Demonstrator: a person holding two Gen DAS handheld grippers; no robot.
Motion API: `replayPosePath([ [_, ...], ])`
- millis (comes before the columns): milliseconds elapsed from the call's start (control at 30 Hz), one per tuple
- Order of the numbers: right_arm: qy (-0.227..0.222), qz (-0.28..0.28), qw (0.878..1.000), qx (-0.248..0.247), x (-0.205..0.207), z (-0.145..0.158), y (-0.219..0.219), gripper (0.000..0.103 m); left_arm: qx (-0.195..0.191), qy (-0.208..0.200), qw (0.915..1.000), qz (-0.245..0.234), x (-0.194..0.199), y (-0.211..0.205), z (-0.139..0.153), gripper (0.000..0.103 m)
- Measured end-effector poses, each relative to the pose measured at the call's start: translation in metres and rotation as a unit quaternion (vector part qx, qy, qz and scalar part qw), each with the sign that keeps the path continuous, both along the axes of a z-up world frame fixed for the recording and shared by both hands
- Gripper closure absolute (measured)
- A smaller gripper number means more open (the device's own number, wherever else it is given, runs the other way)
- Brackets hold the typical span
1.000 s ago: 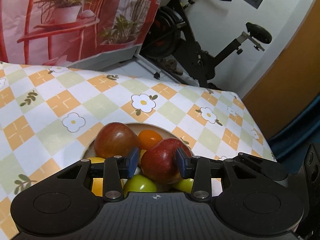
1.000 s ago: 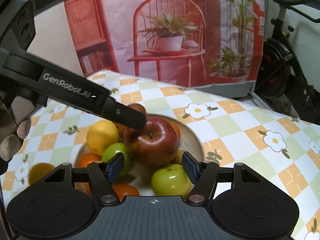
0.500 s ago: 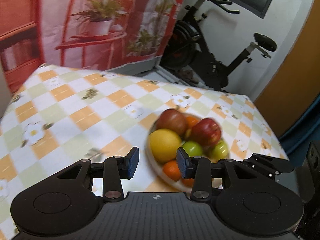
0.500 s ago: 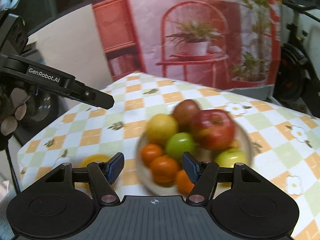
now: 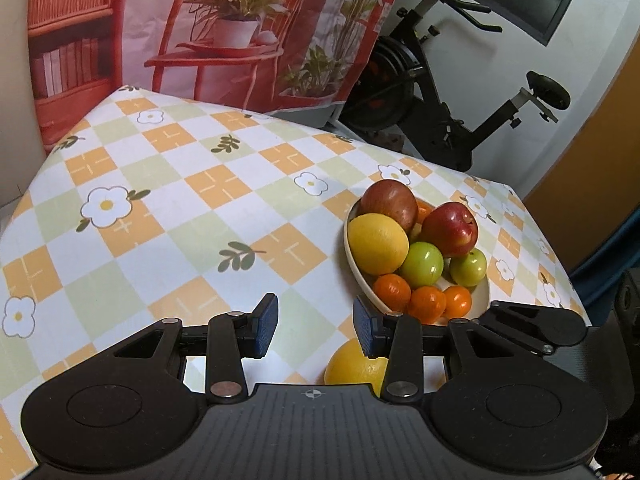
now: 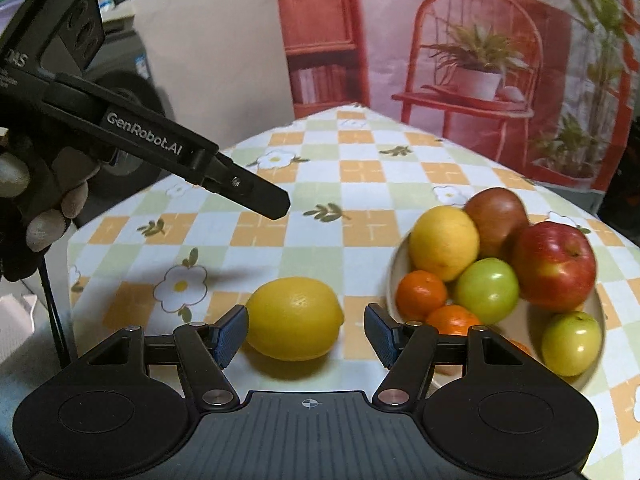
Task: Organize fruits
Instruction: 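Withdraw both grippers from the plate toward the loose lemon, then close the left gripper on the lemon while the right gripper closes on it too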
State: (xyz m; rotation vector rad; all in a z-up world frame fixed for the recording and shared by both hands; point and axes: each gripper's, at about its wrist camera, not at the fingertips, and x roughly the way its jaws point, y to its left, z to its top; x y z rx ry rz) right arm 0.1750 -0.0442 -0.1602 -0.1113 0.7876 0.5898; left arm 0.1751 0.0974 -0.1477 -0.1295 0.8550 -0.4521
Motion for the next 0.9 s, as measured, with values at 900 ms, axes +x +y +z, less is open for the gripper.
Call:
replayPosePath([
  [900, 0.032, 0.001, 0.999, 0.004, 0.007, -0.022, 0.008, 0.044, -0.028, 0.040, 0.9967, -0.064, -0.003, -0.007, -0.025, 0.058],
])
